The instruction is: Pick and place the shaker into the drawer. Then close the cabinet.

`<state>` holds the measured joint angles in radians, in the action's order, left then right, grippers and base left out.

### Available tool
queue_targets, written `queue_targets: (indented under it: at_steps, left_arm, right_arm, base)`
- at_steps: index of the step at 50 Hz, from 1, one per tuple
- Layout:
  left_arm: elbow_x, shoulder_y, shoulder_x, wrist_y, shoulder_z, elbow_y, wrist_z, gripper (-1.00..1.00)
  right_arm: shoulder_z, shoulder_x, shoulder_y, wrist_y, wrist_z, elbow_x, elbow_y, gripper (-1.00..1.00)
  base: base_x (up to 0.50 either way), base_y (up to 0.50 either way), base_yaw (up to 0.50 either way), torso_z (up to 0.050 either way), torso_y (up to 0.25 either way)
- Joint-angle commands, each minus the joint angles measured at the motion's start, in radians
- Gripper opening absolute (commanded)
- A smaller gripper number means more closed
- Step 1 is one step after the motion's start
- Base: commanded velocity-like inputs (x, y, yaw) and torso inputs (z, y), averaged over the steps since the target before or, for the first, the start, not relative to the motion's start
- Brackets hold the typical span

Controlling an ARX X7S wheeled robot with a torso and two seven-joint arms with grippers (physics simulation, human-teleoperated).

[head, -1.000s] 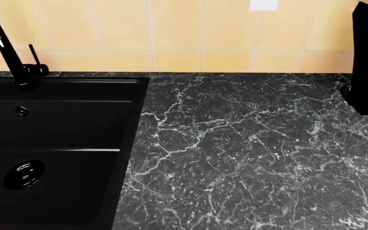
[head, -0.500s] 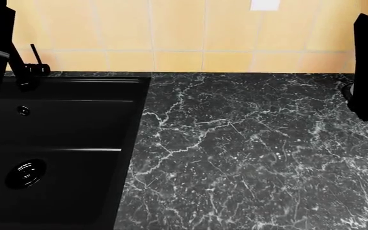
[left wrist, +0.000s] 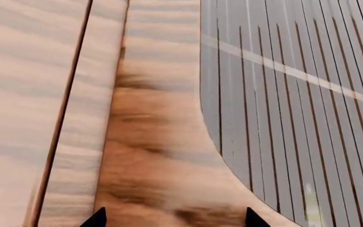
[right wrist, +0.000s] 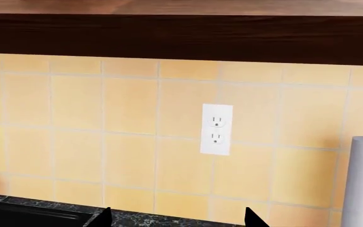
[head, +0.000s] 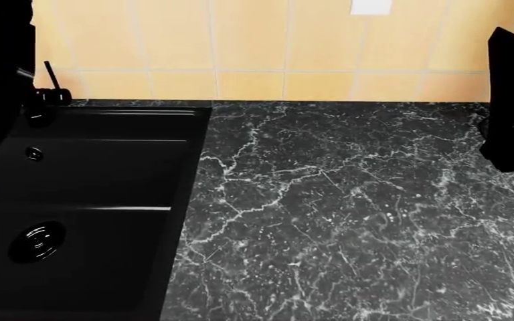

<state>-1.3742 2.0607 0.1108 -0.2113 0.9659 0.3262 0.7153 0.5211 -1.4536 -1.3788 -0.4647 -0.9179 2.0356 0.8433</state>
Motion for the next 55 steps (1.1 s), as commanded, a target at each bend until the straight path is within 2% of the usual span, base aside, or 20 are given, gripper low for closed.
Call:
queue_targets:
  at_steps: [1,19,21,28,31,41,47,55]
  left_arm:
    - [-0.284,-0.098,-0.045,-0.067,0.183,0.049,-0.063,1.0]
    - [-0.325,-0.117,-0.105,-0.05,0.204,-0.023,-0.03,1.0]
    - [-0.357,-0.106,-0.11,-0.017,0.246,-0.043,-0.025,1.0]
    - [-0.551,0.01,-0.109,0.208,0.5,-0.13,-0.039,1.0]
    - [-0.607,0.044,-0.111,0.28,0.569,-0.16,-0.049,1.0]
    - [-0.666,0.073,-0.111,0.362,0.616,-0.234,-0.056,1.0]
    - [-0.633,0.117,-0.11,0.363,0.623,-0.224,-0.024,1.0]
    - [-0.546,0.2,0.049,0.344,0.628,-0.415,0.09,1.0]
  right_arm:
    - [-0.005,0.007,-0.017,-0.012,-0.008,0.011,0.0,1.0]
    - [-0.014,-0.014,0.005,0.01,0.011,0.006,-0.001,1.0]
    - [-0.013,-0.02,0.014,0.02,0.017,0.002,0.002,1.0]
    - [-0.018,-0.04,0.024,0.039,0.03,0.004,0.009,1.0]
    - [-0.017,-0.05,0.032,0.052,0.037,0.001,0.013,1.0]
    - [-0.016,-0.08,0.048,0.08,0.056,-0.003,0.02,1.0]
    - [-0.021,-0.093,0.051,0.082,0.062,-0.001,0.02,1.0]
    - [-0.047,-0.097,0.031,0.054,0.054,0.028,0.014,1.0]
  base:
    - [0.0,0.0,0.0,0.0,0.0]
    - [0.0,0.0,0.0,0.0,0.0]
    - [0.0,0.0,-0.01,0.0,0.0]
    - [0.0,0.0,-0.01,0.0,0.0]
    - [0.0,0.0,-0.01,0.0,0.0]
    - [0.01,-0.01,-0.01,0.0,0.0]
    - [0.01,-0.01,-0.02,0.0,0.0]
    - [0.0,-0.01,-0.01,0.0,0.0]
